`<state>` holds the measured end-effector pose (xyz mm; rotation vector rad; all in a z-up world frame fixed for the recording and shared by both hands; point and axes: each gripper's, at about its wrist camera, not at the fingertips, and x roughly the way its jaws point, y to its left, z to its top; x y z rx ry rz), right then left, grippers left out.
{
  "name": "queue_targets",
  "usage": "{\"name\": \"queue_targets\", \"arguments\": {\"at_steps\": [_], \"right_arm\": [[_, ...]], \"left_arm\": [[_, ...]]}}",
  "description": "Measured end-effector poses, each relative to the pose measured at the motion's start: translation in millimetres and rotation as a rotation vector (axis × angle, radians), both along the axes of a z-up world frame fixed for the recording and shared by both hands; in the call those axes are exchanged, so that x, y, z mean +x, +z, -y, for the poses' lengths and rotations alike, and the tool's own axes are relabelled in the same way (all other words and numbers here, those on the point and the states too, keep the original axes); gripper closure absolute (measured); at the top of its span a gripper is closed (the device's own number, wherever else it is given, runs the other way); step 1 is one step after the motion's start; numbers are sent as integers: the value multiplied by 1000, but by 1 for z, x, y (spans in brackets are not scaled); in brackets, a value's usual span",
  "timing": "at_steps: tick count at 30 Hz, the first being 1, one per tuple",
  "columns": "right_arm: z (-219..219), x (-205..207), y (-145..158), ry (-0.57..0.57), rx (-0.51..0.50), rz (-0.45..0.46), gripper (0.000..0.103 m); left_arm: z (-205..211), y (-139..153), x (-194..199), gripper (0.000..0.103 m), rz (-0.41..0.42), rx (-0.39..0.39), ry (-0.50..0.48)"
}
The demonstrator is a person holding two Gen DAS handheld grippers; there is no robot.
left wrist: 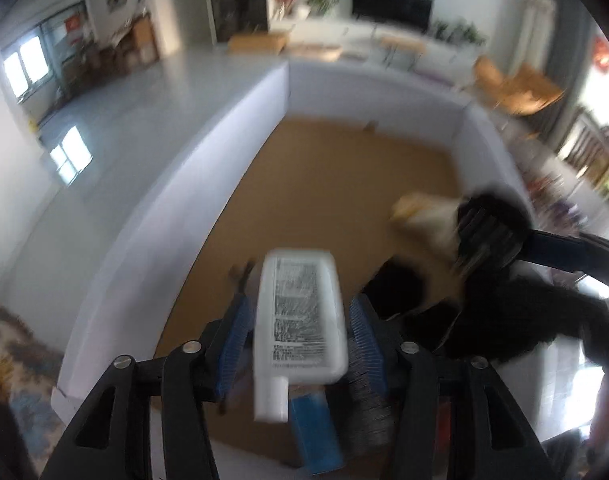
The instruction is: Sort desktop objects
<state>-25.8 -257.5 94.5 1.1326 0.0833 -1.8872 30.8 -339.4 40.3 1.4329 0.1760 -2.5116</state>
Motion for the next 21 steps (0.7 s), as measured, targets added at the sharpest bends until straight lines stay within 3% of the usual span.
{"name": "queue_targets", "arguments": {"at_steps": [1, 2, 6, 10, 12, 16, 21], "right_arm": [[5, 1, -6, 4, 26, 6, 20], [4, 4, -11, 2, 38, -8, 19], [-20, 15, 2, -35, -3, -107, 11], [-69, 21, 23, -145, -38, -267, 0], [-98, 14, 21, -191, -17, -315, 0], [-182, -4, -25, -332, 190, -386, 0], [-298, -38, -83, -511, 386, -289, 0]], "left_arm": [[2, -7, 0, 22, 22, 6, 9], [4, -12, 2, 16, 27, -1, 22], [0, -3, 16, 7, -53, -25, 61], [-6, 11, 26, 7, -164, -8, 92], [-18, 23, 34, 7, -229, 12, 74], [-66, 53, 44, 6, -342, 54, -37], [-139, 73, 48, 3, -396, 122, -206]]}}
